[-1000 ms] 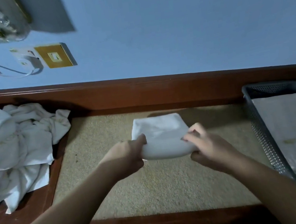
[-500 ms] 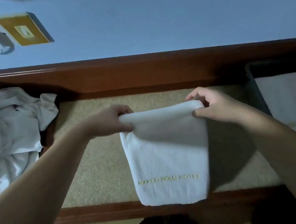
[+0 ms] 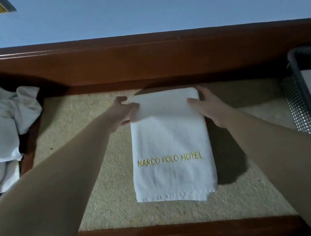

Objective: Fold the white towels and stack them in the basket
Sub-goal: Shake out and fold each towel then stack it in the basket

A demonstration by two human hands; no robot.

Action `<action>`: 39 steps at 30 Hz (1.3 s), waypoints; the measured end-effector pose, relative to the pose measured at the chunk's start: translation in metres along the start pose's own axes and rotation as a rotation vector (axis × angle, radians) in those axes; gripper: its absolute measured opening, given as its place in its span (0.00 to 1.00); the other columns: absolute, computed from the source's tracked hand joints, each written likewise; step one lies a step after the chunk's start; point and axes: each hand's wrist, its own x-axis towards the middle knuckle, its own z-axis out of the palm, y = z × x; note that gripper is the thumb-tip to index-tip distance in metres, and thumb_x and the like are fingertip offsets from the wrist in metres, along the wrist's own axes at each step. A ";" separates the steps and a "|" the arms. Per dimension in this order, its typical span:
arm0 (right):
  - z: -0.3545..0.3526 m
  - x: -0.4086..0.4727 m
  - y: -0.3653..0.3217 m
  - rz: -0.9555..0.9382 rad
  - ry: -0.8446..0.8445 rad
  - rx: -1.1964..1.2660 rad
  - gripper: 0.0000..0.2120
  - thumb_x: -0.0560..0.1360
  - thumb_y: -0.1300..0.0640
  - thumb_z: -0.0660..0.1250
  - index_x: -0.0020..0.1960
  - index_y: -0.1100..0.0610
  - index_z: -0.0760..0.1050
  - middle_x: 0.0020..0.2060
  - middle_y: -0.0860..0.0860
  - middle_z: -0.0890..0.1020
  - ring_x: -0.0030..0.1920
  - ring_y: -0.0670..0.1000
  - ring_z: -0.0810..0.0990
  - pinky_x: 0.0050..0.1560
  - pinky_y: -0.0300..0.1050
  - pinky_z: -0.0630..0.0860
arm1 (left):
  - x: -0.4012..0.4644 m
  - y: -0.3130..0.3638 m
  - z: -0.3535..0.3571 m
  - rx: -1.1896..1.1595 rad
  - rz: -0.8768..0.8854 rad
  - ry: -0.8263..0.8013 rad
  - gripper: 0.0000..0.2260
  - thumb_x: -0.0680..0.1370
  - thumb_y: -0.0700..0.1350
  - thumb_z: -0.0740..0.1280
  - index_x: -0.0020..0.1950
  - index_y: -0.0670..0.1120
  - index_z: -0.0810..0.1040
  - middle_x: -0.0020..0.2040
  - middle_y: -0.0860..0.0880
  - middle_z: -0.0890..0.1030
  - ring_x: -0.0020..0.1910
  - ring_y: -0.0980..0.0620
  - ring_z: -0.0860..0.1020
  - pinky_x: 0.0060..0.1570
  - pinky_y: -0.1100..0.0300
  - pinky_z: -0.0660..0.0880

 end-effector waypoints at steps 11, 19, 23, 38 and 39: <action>0.044 -0.076 0.092 0.098 0.300 -0.173 0.19 0.82 0.39 0.60 0.57 0.55 0.73 0.51 0.55 0.82 0.51 0.58 0.84 0.53 0.57 0.81 | -0.084 -0.095 0.054 0.309 -0.069 0.219 0.27 0.82 0.66 0.60 0.67 0.44 0.71 0.52 0.47 0.81 0.47 0.47 0.82 0.44 0.50 0.82; 0.062 -0.103 0.085 0.201 0.333 -0.228 0.21 0.87 0.43 0.53 0.62 0.60 0.70 0.62 0.64 0.79 0.61 0.64 0.80 0.53 0.49 0.71 | -0.138 -0.100 0.077 0.285 -0.061 0.231 0.25 0.84 0.65 0.51 0.59 0.43 0.68 0.51 0.46 0.77 0.43 0.50 0.77 0.38 0.55 0.70; 0.054 -0.128 0.057 0.101 0.353 -0.303 0.17 0.86 0.43 0.54 0.54 0.55 0.70 0.52 0.56 0.80 0.55 0.61 0.81 0.50 0.50 0.73 | -0.165 -0.073 0.079 0.283 0.094 0.285 0.21 0.86 0.61 0.50 0.55 0.43 0.68 0.43 0.50 0.74 0.39 0.53 0.74 0.37 0.53 0.68; -0.237 -0.245 -0.029 -0.252 0.701 -0.385 0.19 0.86 0.42 0.55 0.41 0.52 0.66 0.40 0.51 0.77 0.44 0.57 0.75 0.43 0.49 0.64 | -0.261 0.107 0.281 0.059 0.641 0.191 0.20 0.83 0.63 0.50 0.50 0.47 0.67 0.45 0.54 0.78 0.40 0.57 0.75 0.38 0.54 0.65; -0.266 -0.247 -0.031 -0.270 0.737 -0.403 0.19 0.86 0.43 0.56 0.41 0.53 0.66 0.40 0.51 0.76 0.43 0.56 0.74 0.43 0.49 0.64 | -0.261 0.118 0.306 0.037 0.668 0.180 0.20 0.83 0.63 0.50 0.50 0.47 0.67 0.45 0.52 0.79 0.41 0.54 0.76 0.39 0.54 0.65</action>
